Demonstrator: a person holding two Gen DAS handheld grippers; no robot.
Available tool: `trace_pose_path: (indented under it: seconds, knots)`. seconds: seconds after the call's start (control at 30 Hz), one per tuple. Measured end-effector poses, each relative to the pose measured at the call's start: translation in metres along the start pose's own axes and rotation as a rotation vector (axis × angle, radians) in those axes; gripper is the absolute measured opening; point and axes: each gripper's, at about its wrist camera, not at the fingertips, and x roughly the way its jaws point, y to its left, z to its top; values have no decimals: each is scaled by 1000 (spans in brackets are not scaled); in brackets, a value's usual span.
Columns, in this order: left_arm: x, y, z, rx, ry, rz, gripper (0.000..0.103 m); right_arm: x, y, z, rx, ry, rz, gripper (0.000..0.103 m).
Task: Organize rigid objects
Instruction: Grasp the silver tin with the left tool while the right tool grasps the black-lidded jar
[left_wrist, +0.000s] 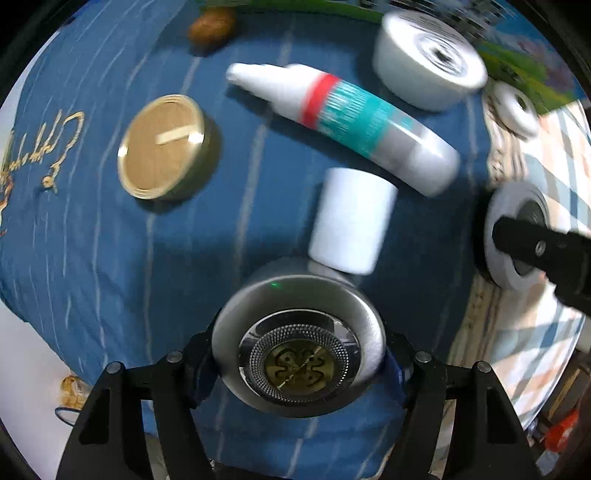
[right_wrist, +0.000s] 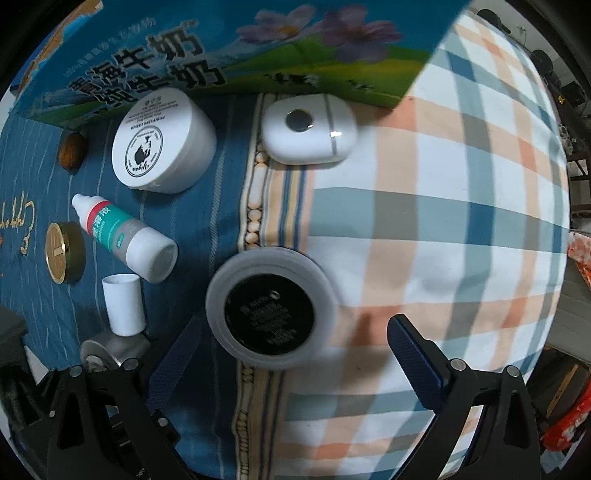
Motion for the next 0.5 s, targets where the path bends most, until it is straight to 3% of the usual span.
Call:
trace_pose_path:
  seconds: [0.17, 0.33, 0.5]
  knots:
    - [4, 20, 2, -33, -10, 21, 70, 25, 7, 3, 17, 41, 5, 95]
    - [-1, 25, 2, -17, -6, 22, 70, 44, 9, -6, 24, 38, -36, 77]
    - [-4, 24, 4, 2, -8, 19, 70, 51, -11, -32, 50, 88, -59, 77]
